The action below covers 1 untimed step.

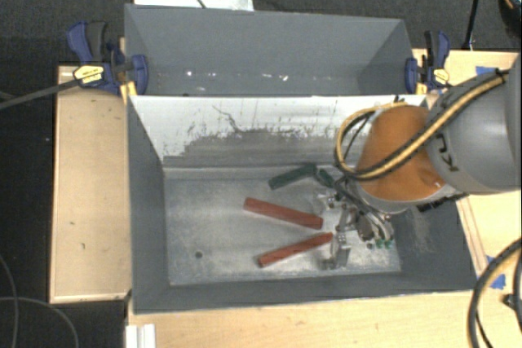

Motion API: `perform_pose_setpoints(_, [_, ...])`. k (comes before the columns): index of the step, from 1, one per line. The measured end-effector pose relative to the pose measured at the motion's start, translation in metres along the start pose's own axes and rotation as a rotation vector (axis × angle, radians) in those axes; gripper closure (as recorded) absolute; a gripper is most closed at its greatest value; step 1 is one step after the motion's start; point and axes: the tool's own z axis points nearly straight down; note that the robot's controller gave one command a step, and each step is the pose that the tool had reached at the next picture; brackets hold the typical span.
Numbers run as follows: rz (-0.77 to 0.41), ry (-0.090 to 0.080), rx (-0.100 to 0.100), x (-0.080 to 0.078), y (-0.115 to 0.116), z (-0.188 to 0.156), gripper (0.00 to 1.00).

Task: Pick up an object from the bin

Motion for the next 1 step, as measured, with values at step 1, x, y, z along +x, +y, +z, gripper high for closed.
perform_pose_setpoints(1, [0.001,-0.008,0.005,-0.0022,-0.0046,-0.0043,1.0])
